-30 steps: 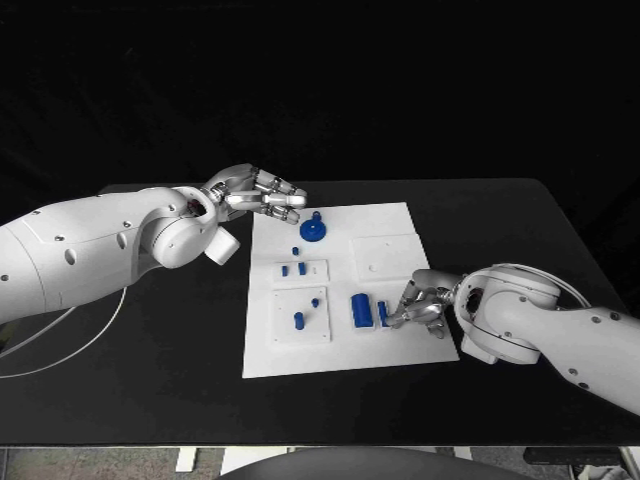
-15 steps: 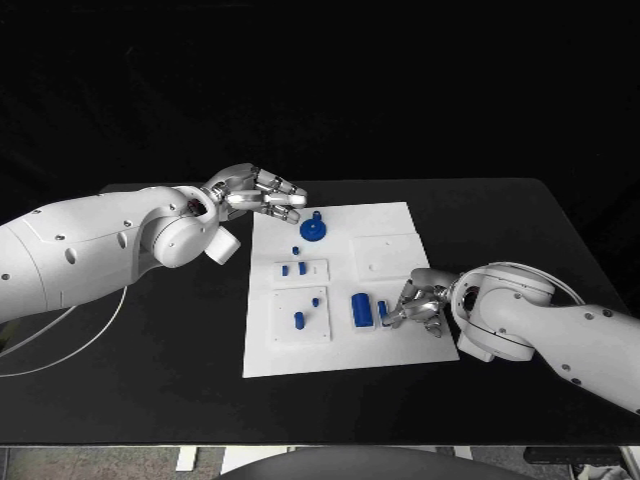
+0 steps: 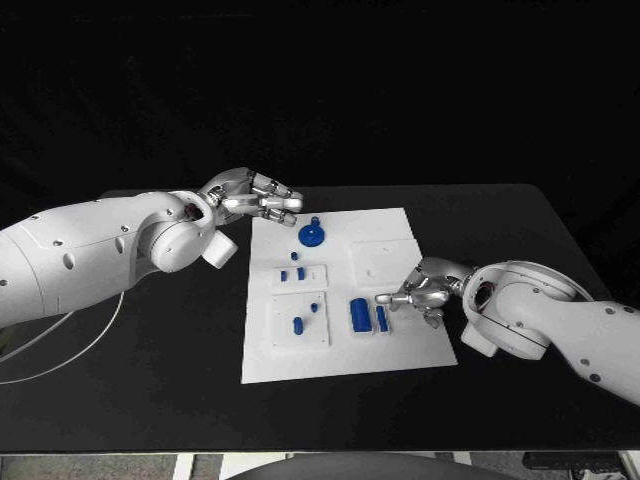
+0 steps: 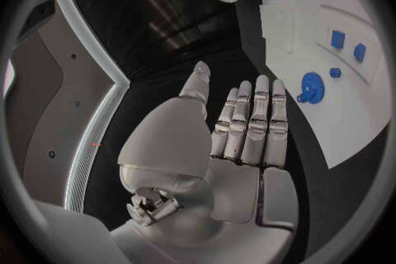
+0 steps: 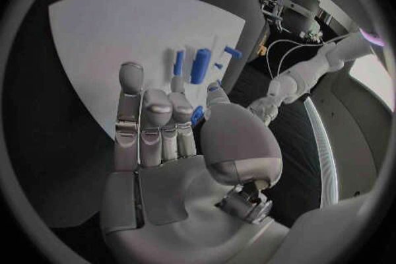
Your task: Assemble the parts on the task board
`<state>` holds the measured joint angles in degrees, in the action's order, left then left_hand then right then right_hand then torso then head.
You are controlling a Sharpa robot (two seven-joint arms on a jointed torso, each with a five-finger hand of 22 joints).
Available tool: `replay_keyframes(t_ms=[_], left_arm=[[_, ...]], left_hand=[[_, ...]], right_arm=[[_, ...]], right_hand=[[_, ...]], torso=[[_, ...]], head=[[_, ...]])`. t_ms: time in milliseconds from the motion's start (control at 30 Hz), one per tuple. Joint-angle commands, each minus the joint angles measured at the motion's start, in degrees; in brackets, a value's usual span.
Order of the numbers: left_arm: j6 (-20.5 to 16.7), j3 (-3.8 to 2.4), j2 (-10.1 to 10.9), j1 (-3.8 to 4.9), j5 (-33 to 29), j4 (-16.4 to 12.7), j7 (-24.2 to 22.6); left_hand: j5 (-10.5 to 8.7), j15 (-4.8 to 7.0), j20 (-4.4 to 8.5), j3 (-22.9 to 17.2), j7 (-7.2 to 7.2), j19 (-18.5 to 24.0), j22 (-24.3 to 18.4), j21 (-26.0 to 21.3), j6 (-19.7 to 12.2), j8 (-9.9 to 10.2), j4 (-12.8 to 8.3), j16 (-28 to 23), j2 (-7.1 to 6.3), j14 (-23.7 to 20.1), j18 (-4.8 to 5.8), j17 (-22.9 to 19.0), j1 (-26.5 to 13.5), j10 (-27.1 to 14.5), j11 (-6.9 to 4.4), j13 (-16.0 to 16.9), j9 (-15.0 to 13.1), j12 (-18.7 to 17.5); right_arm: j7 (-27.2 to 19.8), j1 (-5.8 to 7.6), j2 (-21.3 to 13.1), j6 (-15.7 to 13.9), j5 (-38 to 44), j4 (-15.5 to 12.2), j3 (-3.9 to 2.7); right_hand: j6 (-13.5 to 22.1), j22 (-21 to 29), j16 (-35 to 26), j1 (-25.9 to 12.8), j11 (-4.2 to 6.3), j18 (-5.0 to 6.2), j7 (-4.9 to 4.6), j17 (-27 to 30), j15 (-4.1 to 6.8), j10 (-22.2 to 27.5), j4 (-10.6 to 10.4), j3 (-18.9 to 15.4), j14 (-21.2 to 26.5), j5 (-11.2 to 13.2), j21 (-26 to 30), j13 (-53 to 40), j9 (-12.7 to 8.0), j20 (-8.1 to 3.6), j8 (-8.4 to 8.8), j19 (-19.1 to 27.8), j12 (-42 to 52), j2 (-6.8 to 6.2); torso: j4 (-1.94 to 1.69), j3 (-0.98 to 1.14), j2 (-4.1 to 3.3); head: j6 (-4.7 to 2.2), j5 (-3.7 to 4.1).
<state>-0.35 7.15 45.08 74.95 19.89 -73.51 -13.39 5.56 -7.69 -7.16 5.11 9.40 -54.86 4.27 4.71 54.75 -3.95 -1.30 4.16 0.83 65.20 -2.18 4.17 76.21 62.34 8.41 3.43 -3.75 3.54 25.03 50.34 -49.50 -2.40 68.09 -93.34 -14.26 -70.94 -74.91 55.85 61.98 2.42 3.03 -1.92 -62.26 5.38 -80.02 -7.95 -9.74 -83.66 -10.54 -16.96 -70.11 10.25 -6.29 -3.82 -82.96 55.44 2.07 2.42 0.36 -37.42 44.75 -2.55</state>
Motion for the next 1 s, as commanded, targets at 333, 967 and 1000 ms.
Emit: replay_keyframes(t_ms=[333, 967, 1000], left_arm=[[-11.81, -0.04, -1.52, -0.33, -7.71, 1.27, -12.41], [-8.84, -0.11, -7.51, 0.16, -17.43, 12.45, -5.89], [-10.1, -0.07, -7.19, 0.15, -14.87, 11.87, -7.11]], left_hand=[[3.29, 1.12, 1.17, 0.6, -0.79, -0.9, 0.02, 0.19, 2.31, 0.18, -2.35, 0.55, 2.14, 2.16, 1.14, 0.14, 1.36, 2.47, -1.08, 0.01, -0.02, -0.15], [0.54, -0.32, -2.05, 0.01, -3.0, -0.53, -0.04, 0.81, -5.03, 0.63, -1.05, -0.72, 0.36, -6.89, -3.05, -0.41, 0.02, -9.72, -1.66, -0.25, 0.49, -0.33], [-5.56, 7.69, 7.16, -5.11, -9.4, 54.86, -4.27, -4.71, -54.75, 3.95, 1.3, -4.16, -0.83, -24.25, 2.18, -4.17, -22.86, -62.34, -8.41, -3.43, 3.75, -3.54]], right_arm=[[-25.28, 4.85, 3.3, -12.22, -27.36, 13.79, -1.19], [-38.19, 11.45, 15.86, -4.12, -42.91, 38.63, -1.43], [-33.49, 11.37, 15.57, -6.69, -38.98, 38.29, -1.41]], right_hand=[[3.17, 6.35, -15.82, 3.7, -0.55, -0.54, -1.16, 9.33, -0.38, 5.16, 4.87, -3.79, 1.67, -6.78, 13.25, 15.5, -2.9, 0.32, 0.18, 1.2, -17.79, 4.26], [18.31, 68.34, -52.18, 8.26, -9.94, 1.73, -4.27, 58.8, -12.87, 19.4, 14.14, 3.95, 21.39, -3.25, 12.17, 66.71, -6.77, 14.89, 0.15, 30.02, -51.8, 3.95], [70.94, 74.91, -55.85, -12.57, -2.42, -3.03, 1.92, 62.26, -5.38, 37.32, 7.95, 9.74, 39.84, 10.54, 16.96, 70.11, -10.25, 6.29, 3.82, 82.96, -55.44, -2.07]], torso=[[0.2, -0.99, 2.71], [0.89, 0.0, 6.13], [0.97, -0.19, 5.76]], head=[[-2.7, 0.44], [-9.06, -0.35], [-8.69, -0.29]])
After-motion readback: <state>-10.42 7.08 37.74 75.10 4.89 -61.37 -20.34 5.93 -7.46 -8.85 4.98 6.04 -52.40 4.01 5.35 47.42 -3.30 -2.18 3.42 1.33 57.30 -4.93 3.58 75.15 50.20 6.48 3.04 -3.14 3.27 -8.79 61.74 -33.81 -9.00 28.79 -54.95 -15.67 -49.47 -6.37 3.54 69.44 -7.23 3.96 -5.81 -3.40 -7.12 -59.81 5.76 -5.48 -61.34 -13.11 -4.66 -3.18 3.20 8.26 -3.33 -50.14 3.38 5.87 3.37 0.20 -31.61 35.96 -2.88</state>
